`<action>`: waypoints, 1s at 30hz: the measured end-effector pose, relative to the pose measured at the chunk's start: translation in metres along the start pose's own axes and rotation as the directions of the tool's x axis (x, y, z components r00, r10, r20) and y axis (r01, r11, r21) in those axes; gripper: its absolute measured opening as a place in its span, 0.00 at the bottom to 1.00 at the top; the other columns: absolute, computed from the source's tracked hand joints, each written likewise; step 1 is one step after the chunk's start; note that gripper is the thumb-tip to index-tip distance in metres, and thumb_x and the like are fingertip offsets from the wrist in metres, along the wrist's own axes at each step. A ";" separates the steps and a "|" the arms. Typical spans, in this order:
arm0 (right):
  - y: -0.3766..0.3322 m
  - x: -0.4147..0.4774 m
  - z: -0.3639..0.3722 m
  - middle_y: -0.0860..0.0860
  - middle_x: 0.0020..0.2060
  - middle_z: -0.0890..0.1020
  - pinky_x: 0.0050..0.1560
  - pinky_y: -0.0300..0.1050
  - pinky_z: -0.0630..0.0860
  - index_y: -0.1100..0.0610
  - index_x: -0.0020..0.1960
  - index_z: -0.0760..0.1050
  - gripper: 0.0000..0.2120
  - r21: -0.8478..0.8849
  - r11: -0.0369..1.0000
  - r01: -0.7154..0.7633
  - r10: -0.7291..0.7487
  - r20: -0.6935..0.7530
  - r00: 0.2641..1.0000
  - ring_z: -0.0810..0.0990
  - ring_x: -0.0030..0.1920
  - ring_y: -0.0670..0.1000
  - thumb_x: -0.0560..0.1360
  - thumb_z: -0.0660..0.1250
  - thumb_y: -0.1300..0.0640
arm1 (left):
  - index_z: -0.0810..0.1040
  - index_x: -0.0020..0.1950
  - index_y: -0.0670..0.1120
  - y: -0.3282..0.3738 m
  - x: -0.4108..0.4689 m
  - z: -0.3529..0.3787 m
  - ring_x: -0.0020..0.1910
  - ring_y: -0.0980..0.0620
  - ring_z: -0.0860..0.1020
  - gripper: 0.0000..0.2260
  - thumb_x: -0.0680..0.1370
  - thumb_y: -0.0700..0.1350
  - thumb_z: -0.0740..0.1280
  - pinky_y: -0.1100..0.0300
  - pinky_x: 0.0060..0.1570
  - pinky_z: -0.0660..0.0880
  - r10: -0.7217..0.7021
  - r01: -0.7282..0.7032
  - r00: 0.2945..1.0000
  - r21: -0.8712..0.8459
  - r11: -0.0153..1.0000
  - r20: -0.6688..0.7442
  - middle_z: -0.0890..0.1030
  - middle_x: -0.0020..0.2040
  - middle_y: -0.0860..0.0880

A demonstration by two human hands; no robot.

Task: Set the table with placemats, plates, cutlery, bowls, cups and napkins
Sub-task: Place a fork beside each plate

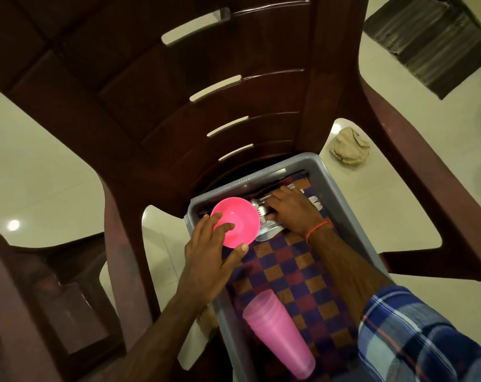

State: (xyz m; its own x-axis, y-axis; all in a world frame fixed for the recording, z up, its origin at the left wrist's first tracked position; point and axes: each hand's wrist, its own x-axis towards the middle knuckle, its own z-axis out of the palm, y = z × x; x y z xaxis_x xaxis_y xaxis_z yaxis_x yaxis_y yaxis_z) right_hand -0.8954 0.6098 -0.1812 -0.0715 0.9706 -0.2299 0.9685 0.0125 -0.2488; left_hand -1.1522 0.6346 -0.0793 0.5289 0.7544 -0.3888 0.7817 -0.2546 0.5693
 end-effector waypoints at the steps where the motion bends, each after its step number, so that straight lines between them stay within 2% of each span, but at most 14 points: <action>1: 0.001 0.001 -0.002 0.52 0.45 0.80 0.49 0.52 0.74 0.54 0.50 0.81 0.13 -0.021 1.000 0.005 -0.005 0.007 1.000 0.77 0.48 0.55 0.70 0.76 0.49 | 0.71 0.73 0.54 0.000 -0.001 0.000 0.80 0.50 0.56 0.32 0.76 0.72 0.53 0.37 0.72 0.65 -0.003 0.003 1.000 -0.001 1.000 0.007 0.62 0.80 0.53; 7: 0.000 0.002 -0.007 0.53 0.47 0.79 0.51 0.54 0.73 0.54 0.53 0.80 0.14 -0.167 0.984 0.057 -0.047 0.063 0.997 0.77 0.50 0.56 0.72 0.70 0.46 | 0.72 0.72 0.54 0.002 -0.002 0.004 0.80 0.50 0.55 0.32 0.76 0.72 0.53 0.39 0.71 0.65 -0.002 0.002 1.000 0.010 1.000 0.019 0.61 0.80 0.53; 12: -0.007 0.001 -0.005 0.55 0.49 0.80 0.51 0.56 0.73 0.57 0.55 0.79 0.14 -0.242 0.968 0.067 -0.059 0.040 0.997 0.77 0.51 0.57 0.75 0.70 0.48 | 0.73 0.72 0.55 0.003 0.001 0.007 0.80 0.49 0.56 0.31 0.76 0.71 0.54 0.38 0.71 0.64 0.008 -0.008 1.000 0.004 1.000 0.010 0.62 0.80 0.53; 15: -0.011 0.006 -0.008 0.56 0.47 0.80 0.47 0.55 0.74 0.57 0.52 0.80 0.11 -0.309 0.947 0.089 -0.081 0.039 0.996 0.78 0.48 0.57 0.74 0.72 0.51 | 0.73 0.71 0.55 0.003 0.002 0.007 0.80 0.50 0.56 0.31 0.76 0.72 0.54 0.38 0.72 0.64 -0.012 0.011 1.000 0.003 1.000 0.020 0.61 0.80 0.53; 18: -0.012 0.008 -0.010 0.55 0.45 0.80 0.44 0.55 0.75 0.56 0.50 0.80 0.10 -0.302 0.950 0.075 -0.068 0.035 0.997 0.79 0.46 0.57 0.71 0.75 0.53 | 0.74 0.70 0.55 0.005 -0.001 0.001 0.80 0.50 0.55 0.31 0.75 0.72 0.54 0.38 0.71 0.65 -0.009 0.009 1.000 -0.005 1.000 0.012 0.61 0.80 0.53; 21: -0.017 0.008 -0.012 0.55 0.49 0.81 0.47 0.56 0.75 0.53 0.54 0.81 0.11 -0.305 0.949 0.078 -0.057 0.078 0.995 0.79 0.50 0.58 0.72 0.72 0.52 | 0.75 0.70 0.56 0.011 -0.004 -0.004 0.80 0.51 0.53 0.33 0.74 0.73 0.53 0.41 0.72 0.64 -0.012 0.012 1.000 0.013 1.000 0.027 0.60 0.80 0.54; 26: -0.020 0.006 -0.016 0.53 0.50 0.83 0.49 0.56 0.75 0.51 0.58 0.80 0.14 -0.296 0.952 0.080 -0.040 0.139 0.990 0.79 0.51 0.57 0.73 0.73 0.52 | 0.74 0.71 0.56 0.012 -0.007 -0.008 0.81 0.51 0.51 0.36 0.73 0.74 0.50 0.39 0.73 0.64 -0.053 0.050 0.996 0.042 0.998 0.076 0.59 0.81 0.54; 30: -0.011 -0.002 -0.020 0.53 0.49 0.84 0.51 0.56 0.76 0.53 0.57 0.77 0.11 -0.259 0.966 0.012 0.005 0.064 0.998 0.80 0.50 0.58 0.74 0.70 0.58 | 0.72 0.73 0.56 0.012 -0.011 -0.010 0.82 0.50 0.50 0.34 0.74 0.73 0.53 0.40 0.75 0.62 -0.068 0.062 0.990 0.052 0.997 0.121 0.57 0.82 0.53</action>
State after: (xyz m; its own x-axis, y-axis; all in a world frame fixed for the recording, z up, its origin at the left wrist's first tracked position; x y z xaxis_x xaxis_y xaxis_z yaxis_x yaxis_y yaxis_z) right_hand -0.9013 0.6122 -0.1589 -0.0822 0.9533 -0.2907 0.9963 0.0862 0.0011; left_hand -1.1523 0.6293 -0.0606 0.5107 0.6910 -0.5115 0.8292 -0.2387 0.5054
